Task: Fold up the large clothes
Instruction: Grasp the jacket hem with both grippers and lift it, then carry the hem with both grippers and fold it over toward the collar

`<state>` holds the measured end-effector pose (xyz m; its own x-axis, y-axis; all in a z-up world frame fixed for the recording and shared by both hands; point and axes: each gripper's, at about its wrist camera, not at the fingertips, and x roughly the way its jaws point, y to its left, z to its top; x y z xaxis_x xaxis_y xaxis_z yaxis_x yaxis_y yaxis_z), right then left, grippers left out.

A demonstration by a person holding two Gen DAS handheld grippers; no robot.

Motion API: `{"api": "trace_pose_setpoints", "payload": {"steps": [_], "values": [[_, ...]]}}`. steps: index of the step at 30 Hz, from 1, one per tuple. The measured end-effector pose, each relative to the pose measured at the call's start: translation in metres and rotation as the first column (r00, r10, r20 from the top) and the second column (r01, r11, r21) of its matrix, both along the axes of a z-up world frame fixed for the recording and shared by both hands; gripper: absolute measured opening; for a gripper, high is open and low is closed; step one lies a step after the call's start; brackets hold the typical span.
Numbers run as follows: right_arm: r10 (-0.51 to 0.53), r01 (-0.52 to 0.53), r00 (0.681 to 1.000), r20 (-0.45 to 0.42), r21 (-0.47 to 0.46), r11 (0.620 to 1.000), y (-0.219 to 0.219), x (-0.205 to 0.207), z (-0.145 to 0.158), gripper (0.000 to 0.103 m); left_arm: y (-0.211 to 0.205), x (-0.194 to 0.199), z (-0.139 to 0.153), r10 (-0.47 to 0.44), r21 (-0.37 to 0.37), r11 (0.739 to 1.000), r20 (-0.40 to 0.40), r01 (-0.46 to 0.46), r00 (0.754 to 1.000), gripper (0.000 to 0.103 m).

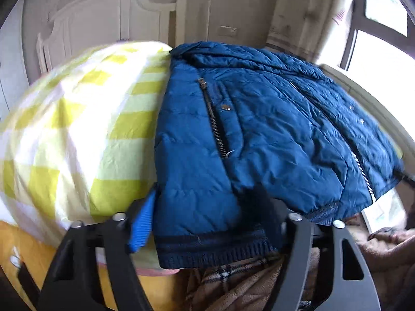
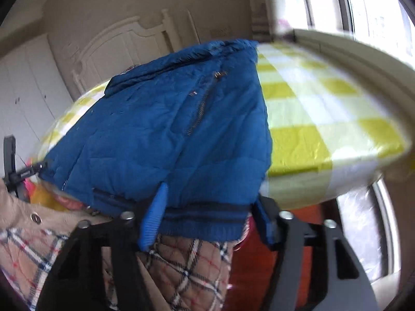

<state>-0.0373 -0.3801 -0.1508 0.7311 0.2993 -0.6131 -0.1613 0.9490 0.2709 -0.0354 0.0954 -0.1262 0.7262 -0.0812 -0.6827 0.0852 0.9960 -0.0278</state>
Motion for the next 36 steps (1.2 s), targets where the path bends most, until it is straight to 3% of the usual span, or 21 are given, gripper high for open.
{"api": "trace_pose_setpoints", "payload": {"steps": [3,4,5,6,8,9,10,11,13,15,17,20,25,29,31,33,36], "values": [[0.009,-0.008,1.000,0.012,-0.102,0.995,0.012,0.000,0.011,0.056,-0.004,0.002,0.001,0.002,0.037,0.999,-0.007,-0.002,1.000,0.066],[0.004,-0.003,1.000,0.007,-0.123,0.992,0.014,0.003,0.010,0.065,-0.002,0.005,0.000,0.003,0.033,0.999,-0.015,-0.002,1.000,0.070],[-0.007,0.006,1.000,-0.002,-0.138,0.990,0.016,0.008,0.008,0.067,0.001,0.008,-0.003,0.021,0.029,0.999,-0.025,-0.020,0.999,0.081],[-0.006,0.006,1.000,-0.002,-0.128,0.992,0.017,0.010,0.007,0.076,0.004,0.011,-0.004,0.041,0.023,0.999,-0.029,-0.040,0.999,0.091],[-0.003,0.005,1.000,0.016,-0.134,0.991,0.023,0.011,0.006,0.081,0.008,0.015,-0.005,0.046,0.013,0.999,-0.028,-0.045,0.999,0.093],[-0.003,0.007,1.000,0.021,-0.162,0.987,0.026,0.010,0.006,0.080,0.008,0.014,-0.005,0.040,0.024,0.999,-0.028,-0.039,0.999,0.090],[-0.011,0.018,0.999,0.034,-0.209,0.978,0.031,0.009,0.006,0.067,0.007,0.013,-0.004,0.024,0.015,1.000,-0.023,-0.023,0.999,0.084],[-0.013,0.023,0.999,0.045,-0.231,0.973,0.033,0.007,0.008,0.057,0.004,0.012,-0.002,0.000,0.008,1.000,-0.018,0.001,1.000,0.066],[0.009,0.003,0.998,0.055,-0.224,0.975,0.034,0.003,0.014,0.030,-0.008,0.008,0.002,-0.039,0.048,0.998,-0.009,0.040,0.999,0.047],[0.037,-0.016,0.996,0.079,-0.259,0.966,0.039,-0.003,0.021,0.021,-0.014,0.001,0.007,-0.062,0.066,0.996,0.017,0.061,0.998,0.028],[0.055,-0.024,0.993,0.108,-0.276,0.961,0.043,-0.009,0.029,0.017,-0.009,-0.005,0.014,-0.054,0.041,0.998,0.040,0.053,0.998,0.023],[0.053,-0.018,0.982,0.184,-0.184,0.983,0.032,-0.026,0.052,0.014,0.002,-0.021,0.035,-0.042,-0.021,0.999,0.099,0.045,0.994,0.021],[0.033,0.003,0.921,0.388,-0.093,0.996,0.031,-0.052,0.117,0.013,0.017,-0.047,0.112,-0.045,-0.106,0.991,0.284,0.078,0.958,0.021],[0.030,0.005,0.831,0.556,-0.063,0.998,0.034,-0.083,0.175,0.013,0.032,-0.079,0.175,-0.048,-0.169,0.977,0.425,0.131,0.904,0.021],[0.024,0.000,0.785,0.619,-0.039,0.999,0.031,-0.095,0.198,0.012,0.037,-0.088,0.196,-0.055,-0.175,0.973,0.457,0.150,0.888,0.021],[0.021,-0.010,0.759,0.651,-0.020,1.000,0.029,-0.091,0.213,0.012,0.050,-0.082,0.212,-0.040,-0.240,0.957,0.454,0.165,0.890,0.023],[0.011,-0.015,0.745,0.667,0.000,1.000,0.026,-0.060,0.230,0.013,0.066,-0.042,0.223,-0.022,-0.352,0.921,0.383,0.168,0.924,0.025]]}}
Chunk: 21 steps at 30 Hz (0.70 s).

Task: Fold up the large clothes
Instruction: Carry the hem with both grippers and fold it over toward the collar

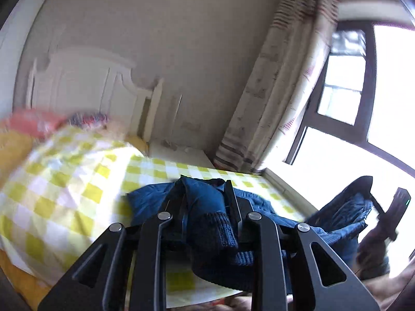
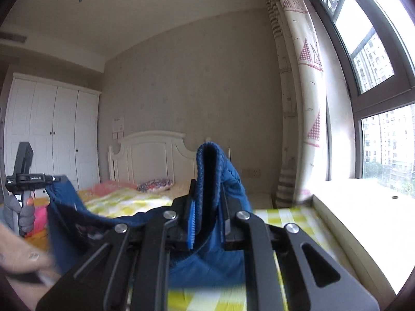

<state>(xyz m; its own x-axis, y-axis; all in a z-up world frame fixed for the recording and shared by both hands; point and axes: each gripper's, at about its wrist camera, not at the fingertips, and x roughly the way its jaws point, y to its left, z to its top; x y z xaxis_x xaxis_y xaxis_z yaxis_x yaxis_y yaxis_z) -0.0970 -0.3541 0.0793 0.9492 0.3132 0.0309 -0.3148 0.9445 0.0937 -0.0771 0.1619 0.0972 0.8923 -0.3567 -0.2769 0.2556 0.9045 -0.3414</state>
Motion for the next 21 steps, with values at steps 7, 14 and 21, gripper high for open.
{"api": "trace_pose_setpoints", "payload": {"steps": [7,14,21], "values": [[-0.114,0.133,0.950,-0.290,0.048,0.990,-0.017,0.217,0.007,0.057,0.020,0.212,-0.003,0.108,-0.085,0.988,-0.225,-0.130,0.968,0.081],[-0.189,0.290,0.801,-0.568,0.093,0.952,-0.075,0.347,-0.060,0.079,0.080,0.308,-0.047,0.245,-0.078,0.953,-0.367,-0.293,0.897,0.097],[-0.079,0.067,0.712,-0.697,-0.045,0.997,-0.041,0.374,-0.134,0.079,0.030,0.323,-0.116,0.010,0.049,0.999,-0.436,0.013,0.900,0.097]]}}
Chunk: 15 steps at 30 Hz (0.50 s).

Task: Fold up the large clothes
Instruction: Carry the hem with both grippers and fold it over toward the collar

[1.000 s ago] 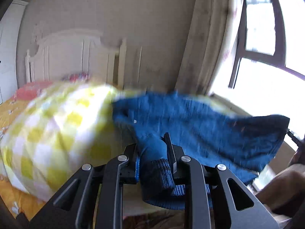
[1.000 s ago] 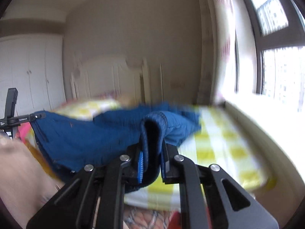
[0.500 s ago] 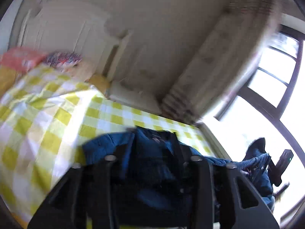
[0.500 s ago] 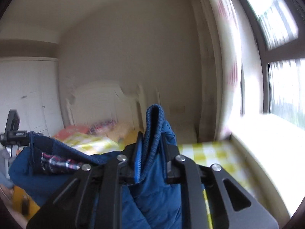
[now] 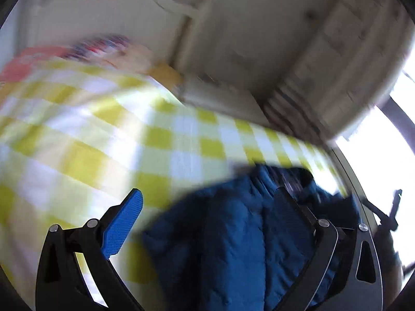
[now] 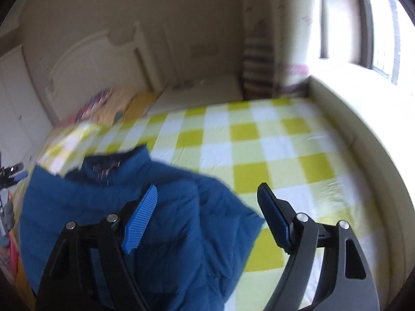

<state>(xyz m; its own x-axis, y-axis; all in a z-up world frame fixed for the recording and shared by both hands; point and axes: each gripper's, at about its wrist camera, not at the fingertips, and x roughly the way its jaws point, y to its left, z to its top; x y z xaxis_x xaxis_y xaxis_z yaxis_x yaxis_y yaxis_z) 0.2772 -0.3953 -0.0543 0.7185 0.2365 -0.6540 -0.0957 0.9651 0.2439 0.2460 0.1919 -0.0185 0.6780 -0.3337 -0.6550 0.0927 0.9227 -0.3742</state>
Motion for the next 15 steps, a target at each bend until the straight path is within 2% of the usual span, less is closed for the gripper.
{"api": "trace_pose_setpoints", "payload": {"steps": [2,5,6,7,8,9,10,11,13,15], "values": [[0.079,-0.080,0.995,-0.055,-0.012,0.997,0.022,0.005,-0.016,0.081,-0.015,0.009,-0.017,-0.074,0.006,0.997,-0.041,0.074,0.996,0.097],[0.187,-0.201,0.973,-0.135,-0.095,0.975,0.054,0.010,-0.036,0.081,-0.045,0.021,-0.045,-0.192,0.038,0.980,-0.120,0.198,0.974,0.097],[0.216,-0.232,0.967,-0.138,-0.115,0.966,0.063,0.006,-0.038,0.068,-0.057,0.022,-0.054,-0.222,0.081,0.969,-0.135,0.234,0.966,0.095],[0.239,-0.255,0.963,-0.123,-0.136,0.957,0.070,0.002,-0.039,0.056,-0.068,0.019,-0.060,-0.225,0.150,0.958,-0.136,0.245,0.965,0.079],[0.235,-0.250,0.967,-0.098,-0.181,0.951,0.076,-0.003,-0.038,0.044,-0.071,0.018,-0.063,-0.219,0.175,0.955,-0.135,0.240,0.966,0.067],[0.217,-0.230,0.973,-0.081,-0.221,0.948,0.080,-0.008,-0.036,0.023,-0.073,0.012,-0.059,-0.204,0.199,0.955,-0.099,0.220,0.974,0.035],[0.209,-0.215,0.977,-0.049,-0.238,0.947,0.081,-0.015,-0.029,0.013,-0.072,0.006,-0.053,-0.183,0.228,0.954,-0.071,0.194,0.981,0.020],[0.207,-0.204,0.978,-0.012,-0.236,0.950,0.079,-0.023,-0.018,0.010,-0.067,0.000,-0.045,-0.168,0.236,0.956,-0.040,0.173,0.985,0.015],[0.181,-0.163,0.981,0.074,-0.204,0.965,0.065,-0.037,0.012,0.008,-0.045,-0.017,-0.014,-0.130,0.197,0.973,0.054,0.117,0.990,0.014],[0.155,-0.137,0.972,0.178,-0.107,0.985,0.037,-0.050,0.050,0.007,-0.014,-0.021,0.012,-0.097,0.092,0.992,0.086,0.089,0.992,0.014]]}}
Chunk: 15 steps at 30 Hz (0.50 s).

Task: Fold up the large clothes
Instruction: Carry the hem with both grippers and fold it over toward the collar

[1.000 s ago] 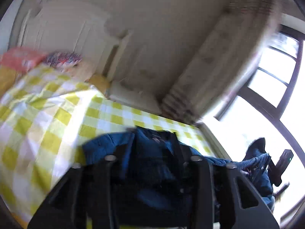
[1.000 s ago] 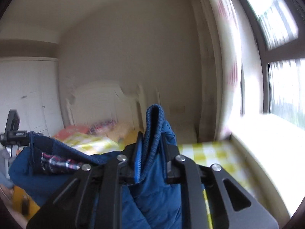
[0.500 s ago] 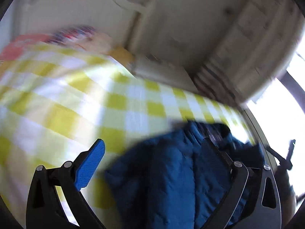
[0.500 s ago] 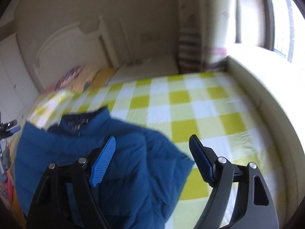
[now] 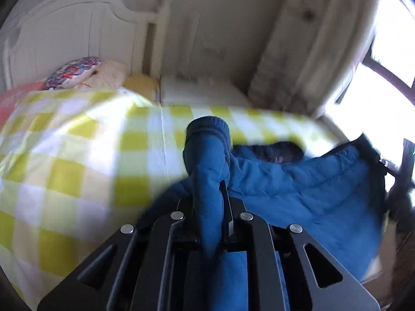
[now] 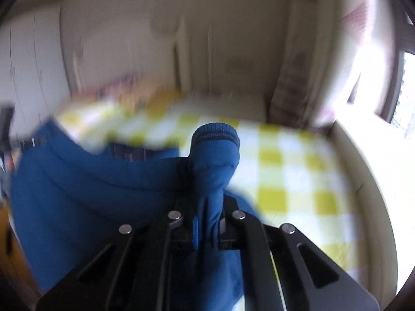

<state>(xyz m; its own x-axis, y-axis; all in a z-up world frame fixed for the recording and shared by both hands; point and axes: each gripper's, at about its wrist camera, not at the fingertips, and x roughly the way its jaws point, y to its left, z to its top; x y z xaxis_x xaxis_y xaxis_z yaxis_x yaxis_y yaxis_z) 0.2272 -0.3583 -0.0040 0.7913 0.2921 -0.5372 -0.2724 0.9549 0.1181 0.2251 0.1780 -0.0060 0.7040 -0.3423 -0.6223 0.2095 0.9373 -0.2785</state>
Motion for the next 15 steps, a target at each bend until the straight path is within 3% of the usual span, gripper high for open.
{"api": "trace_pose_setpoints", "payload": {"steps": [2,3,6,8,10,12,15], "values": [[-0.002,0.001,1.000,0.028,0.046,0.999,-0.010,0.006,0.019,0.008,0.021,0.011,0.015,0.014,-0.105,0.994,0.002,-0.014,1.000,0.014],[-0.014,0.012,0.999,0.038,0.033,0.999,-0.008,0.012,0.024,0.008,0.022,0.018,0.017,0.021,-0.115,0.993,-0.005,-0.022,1.000,0.014],[-0.080,0.079,0.996,-0.032,-0.036,0.996,0.012,0.053,0.006,0.008,0.011,0.057,-0.006,0.087,-0.058,0.994,-0.087,-0.092,0.992,0.014],[-0.120,0.105,0.974,-0.194,-0.089,0.991,0.023,0.088,-0.043,0.008,0.002,0.086,-0.052,0.141,0.018,0.990,-0.205,-0.141,0.969,0.014],[-0.143,0.098,0.945,-0.293,-0.162,0.982,0.033,0.102,-0.091,0.016,-0.003,0.094,-0.082,0.158,0.064,0.987,-0.242,-0.146,0.957,0.020],[-0.150,0.122,0.949,-0.276,-0.118,0.986,0.029,0.098,-0.099,0.015,0.000,0.091,-0.090,0.177,0.049,0.984,-0.231,-0.171,0.957,0.020],[-0.139,0.118,0.963,-0.231,-0.102,0.988,0.024,0.085,-0.079,0.010,0.007,0.081,-0.069,0.188,0.041,0.982,-0.168,-0.184,0.968,0.020]]}}
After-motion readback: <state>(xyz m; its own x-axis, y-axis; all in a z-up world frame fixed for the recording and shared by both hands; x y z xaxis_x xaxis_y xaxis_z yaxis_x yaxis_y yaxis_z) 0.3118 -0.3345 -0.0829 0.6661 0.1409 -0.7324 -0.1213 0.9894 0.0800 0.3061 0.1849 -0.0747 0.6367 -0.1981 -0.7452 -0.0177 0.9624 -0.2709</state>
